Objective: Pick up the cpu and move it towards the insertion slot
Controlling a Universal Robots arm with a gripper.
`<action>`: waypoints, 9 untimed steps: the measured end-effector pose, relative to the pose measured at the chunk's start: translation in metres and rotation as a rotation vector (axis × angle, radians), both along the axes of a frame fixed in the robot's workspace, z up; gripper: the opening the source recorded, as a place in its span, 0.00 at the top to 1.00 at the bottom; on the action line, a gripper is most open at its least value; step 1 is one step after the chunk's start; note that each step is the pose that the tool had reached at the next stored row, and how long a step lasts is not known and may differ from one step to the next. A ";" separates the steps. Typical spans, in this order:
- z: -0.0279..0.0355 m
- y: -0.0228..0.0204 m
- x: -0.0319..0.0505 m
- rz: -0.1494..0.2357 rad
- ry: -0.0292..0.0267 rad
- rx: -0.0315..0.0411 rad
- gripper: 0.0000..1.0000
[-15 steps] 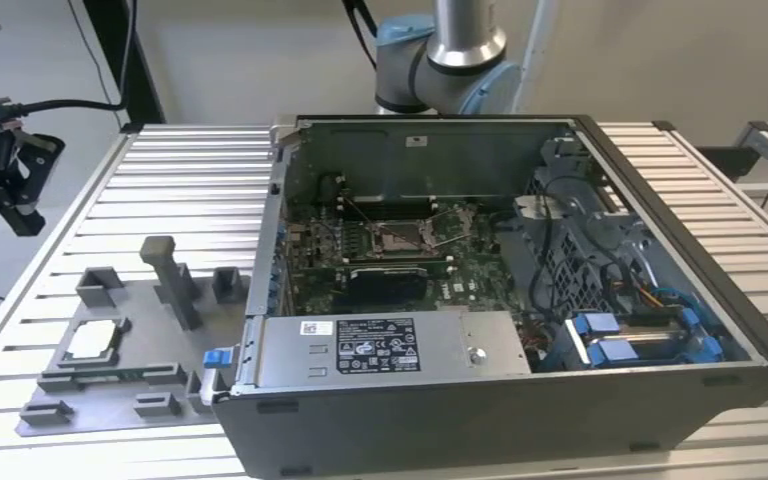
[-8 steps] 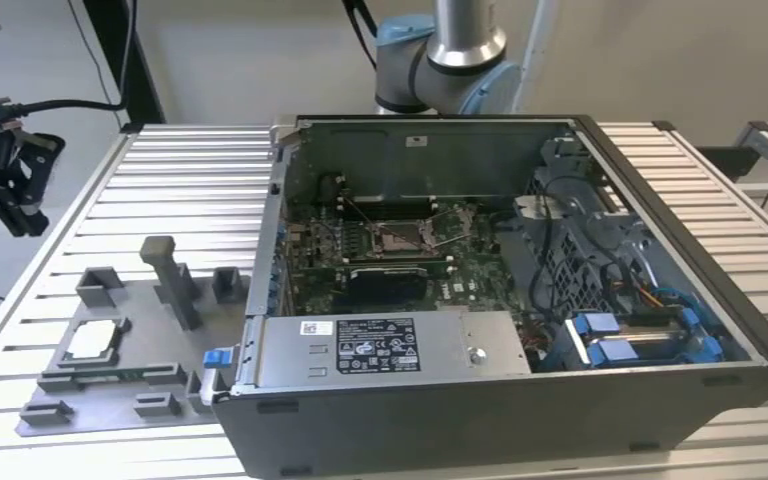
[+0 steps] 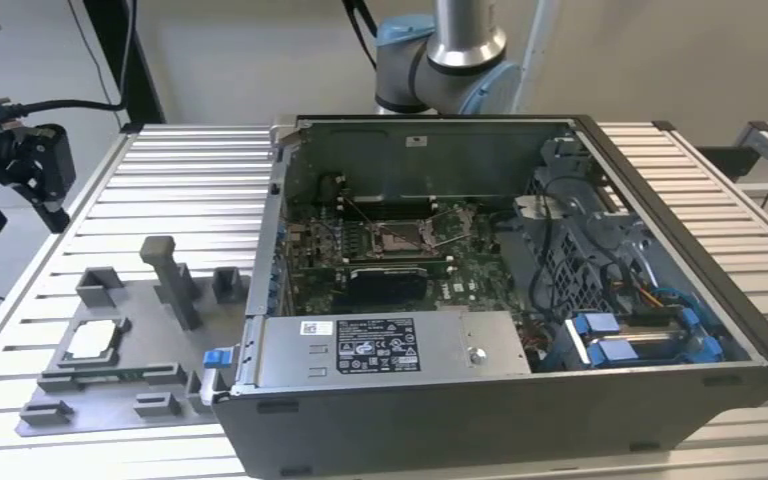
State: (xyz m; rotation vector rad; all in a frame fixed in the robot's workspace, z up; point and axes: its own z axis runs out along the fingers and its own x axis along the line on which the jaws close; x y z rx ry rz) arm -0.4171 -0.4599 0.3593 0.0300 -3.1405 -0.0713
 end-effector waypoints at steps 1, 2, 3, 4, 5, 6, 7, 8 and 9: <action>0.0000 0.0000 0.0000 0.000 0.0000 -0.0001 0.00; 0.0000 0.0000 0.0000 0.000 0.0000 0.0000 0.00; 0.0000 -0.0001 0.0000 0.000 0.0000 0.0000 0.00; 0.0000 -0.0001 0.0000 0.000 0.0000 -0.0001 0.00; 0.0000 -0.0001 0.0000 0.000 0.0000 0.0000 0.00; 0.0000 -0.0001 0.0000 0.000 0.0000 0.0000 0.00; 0.0000 -0.0002 0.0000 0.000 0.0000 0.0000 0.00; 0.0000 -0.0002 0.0000 0.000 0.0000 0.0000 0.00; 0.0000 -0.0002 0.0000 0.000 0.0001 -0.0001 0.00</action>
